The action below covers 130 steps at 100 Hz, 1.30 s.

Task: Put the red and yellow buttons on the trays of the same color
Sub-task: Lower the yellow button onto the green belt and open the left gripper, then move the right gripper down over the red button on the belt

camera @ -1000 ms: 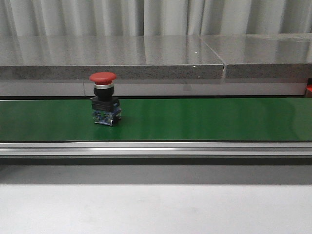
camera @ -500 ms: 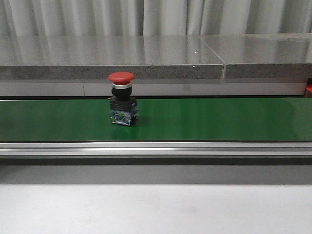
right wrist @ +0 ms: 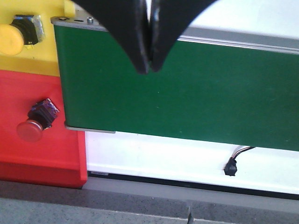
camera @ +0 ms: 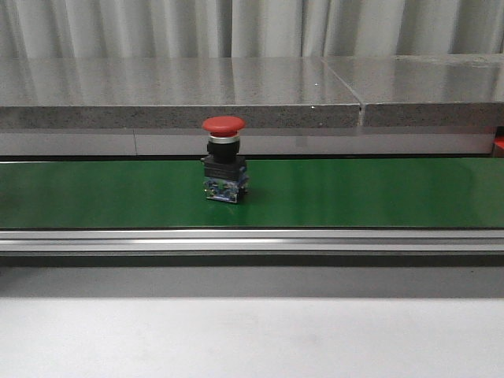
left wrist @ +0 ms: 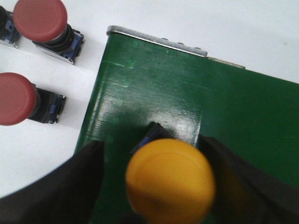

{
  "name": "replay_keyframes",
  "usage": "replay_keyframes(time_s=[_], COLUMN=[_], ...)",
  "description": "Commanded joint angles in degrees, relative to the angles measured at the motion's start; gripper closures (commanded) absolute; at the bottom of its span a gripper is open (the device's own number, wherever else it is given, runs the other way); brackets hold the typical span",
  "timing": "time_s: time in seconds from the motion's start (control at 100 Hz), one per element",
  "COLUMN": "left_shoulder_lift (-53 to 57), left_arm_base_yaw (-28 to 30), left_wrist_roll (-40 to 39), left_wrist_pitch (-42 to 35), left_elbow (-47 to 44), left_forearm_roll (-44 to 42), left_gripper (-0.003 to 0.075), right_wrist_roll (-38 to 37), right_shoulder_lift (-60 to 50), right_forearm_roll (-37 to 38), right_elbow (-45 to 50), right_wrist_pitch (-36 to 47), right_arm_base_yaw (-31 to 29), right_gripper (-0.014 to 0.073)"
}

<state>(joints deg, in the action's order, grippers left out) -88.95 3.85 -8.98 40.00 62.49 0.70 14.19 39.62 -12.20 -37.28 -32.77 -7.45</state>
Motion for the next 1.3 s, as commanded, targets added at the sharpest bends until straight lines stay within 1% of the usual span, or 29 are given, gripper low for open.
replay_keyframes(time_s=[0.0, 0.05, 0.18, 0.34, 0.46, 0.67, 0.78, 0.93, 1.04, 1.29], left_shoulder_lift=[1.57, 1.57, 1.57, 2.77, 5.52, 12.65, 18.14, 26.88, 34.15, 49.44], left_arm_base_yaw=[-0.27, -0.27, -0.84, -4.04, -7.04, -10.50, -12.11, -13.17, -13.15, -13.15], left_wrist_roll=[0.90, 0.90, 2.79, 4.37, 5.29, 5.29, 5.29, 5.29, 5.29, 5.29], left_wrist_pitch=[-3.18, -3.88, -4.00, -5.90, -8.84, -9.22, -10.53, -14.92, -16.95, -18.96], left_elbow=[1.45, 1.45, 2.78, 4.91, 4.91, 3.58, 0.83, -5.44, -11.27, -24.82], left_forearm_roll=[0.79, 0.83, 1.14, 1.32, 1.32, 1.32, 1.32, 1.32, 1.32, 1.32], left_gripper=[0.0062, 0.0034, 0.0053, 0.0068, 0.0068, 0.0068, 0.0068, 0.0068, 0.0068, 0.0069], right_wrist_roll=[0.28, 0.28, 0.28, 0.28, 0.28, 0.28, 0.28, 0.28, 0.28, 0.28], right_shoulder_lift=[-0.18, -0.18, -0.18, -0.18, -0.18, -0.18, -0.18, -0.18, -0.18, -0.18], right_forearm_roll=[0.06, 0.06, 0.06, 0.06, 0.06, 0.06, 0.06, 0.06, 0.06, 0.06], right_elbow=[-1.47, -1.47, -1.47, -1.47, -1.47, -1.47, -1.47, -1.47, -1.47, -1.47], right_wrist_pitch=[3.51, 3.51, 3.51, 3.51, 3.51, 3.51, 3.51, 3.51, 3.51, 3.51], right_arm_base_yaw=[0.05, 0.05, 0.05, 0.05, 0.05, 0.05, 0.05, 0.05, 0.05, 0.05], right_gripper=[0.0662, 0.0662, 0.0662, 0.0662, 0.0662, 0.0662, 0.0662, 0.0662, 0.0662, 0.0662])
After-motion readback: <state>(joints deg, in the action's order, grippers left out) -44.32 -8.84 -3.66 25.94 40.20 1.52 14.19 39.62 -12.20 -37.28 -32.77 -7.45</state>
